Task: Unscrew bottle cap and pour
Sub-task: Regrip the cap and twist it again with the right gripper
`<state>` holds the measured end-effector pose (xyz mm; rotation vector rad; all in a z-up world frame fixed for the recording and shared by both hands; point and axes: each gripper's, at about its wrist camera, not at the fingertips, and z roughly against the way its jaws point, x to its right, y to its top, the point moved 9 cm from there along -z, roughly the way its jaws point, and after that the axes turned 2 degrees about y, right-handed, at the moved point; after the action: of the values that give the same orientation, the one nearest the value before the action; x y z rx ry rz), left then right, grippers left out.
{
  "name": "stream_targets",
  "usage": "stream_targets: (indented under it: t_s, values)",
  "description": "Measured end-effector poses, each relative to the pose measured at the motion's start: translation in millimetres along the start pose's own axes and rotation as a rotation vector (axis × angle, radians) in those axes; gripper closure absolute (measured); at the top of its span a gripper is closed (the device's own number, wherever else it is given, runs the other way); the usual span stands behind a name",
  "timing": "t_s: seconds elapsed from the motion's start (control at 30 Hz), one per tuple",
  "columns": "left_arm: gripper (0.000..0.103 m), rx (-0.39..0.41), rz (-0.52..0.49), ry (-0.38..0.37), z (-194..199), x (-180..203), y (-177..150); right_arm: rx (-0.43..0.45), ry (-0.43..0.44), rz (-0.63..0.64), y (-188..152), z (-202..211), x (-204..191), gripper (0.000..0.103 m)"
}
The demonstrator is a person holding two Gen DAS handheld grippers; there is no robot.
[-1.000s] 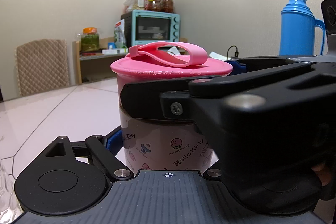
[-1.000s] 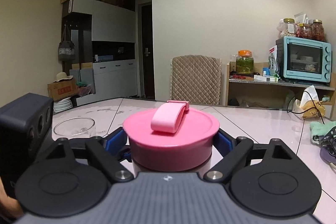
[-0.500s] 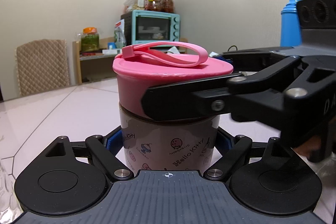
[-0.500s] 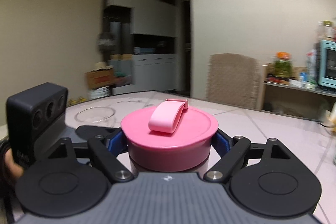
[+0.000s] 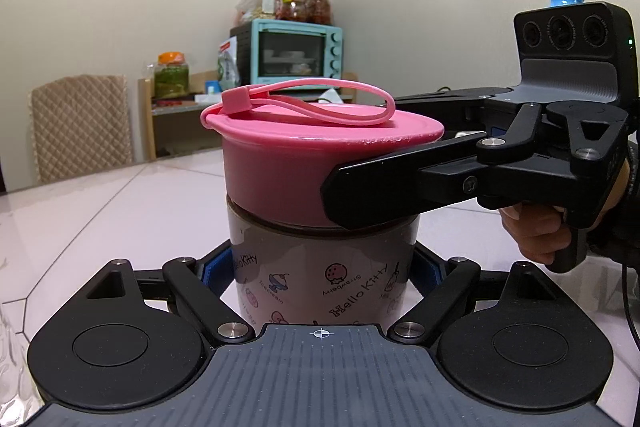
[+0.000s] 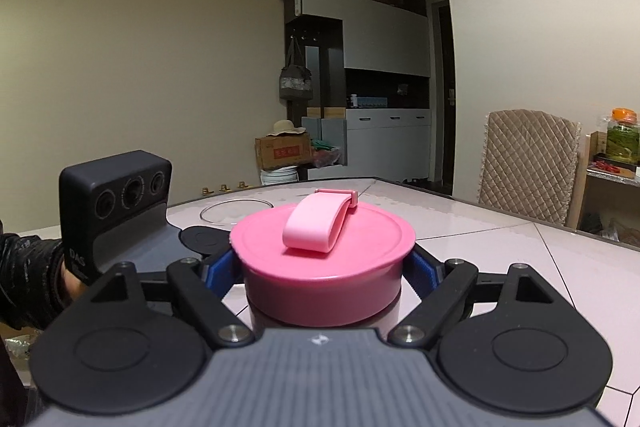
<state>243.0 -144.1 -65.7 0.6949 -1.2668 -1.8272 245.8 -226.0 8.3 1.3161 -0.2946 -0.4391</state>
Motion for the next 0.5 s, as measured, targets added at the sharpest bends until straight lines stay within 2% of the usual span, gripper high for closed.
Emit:
stream_targets:
  t_s: [0.23,0.5]
  values:
    - [0.013,0.0,-0.001,0.0,0,0,0,-0.004,-0.193,-0.016,6,13,-17,0.01]
    - [0.013,0.0,0.0,0.0,0,0,-1,0.011,-0.389,-0.034,0,8,-37,0.011]
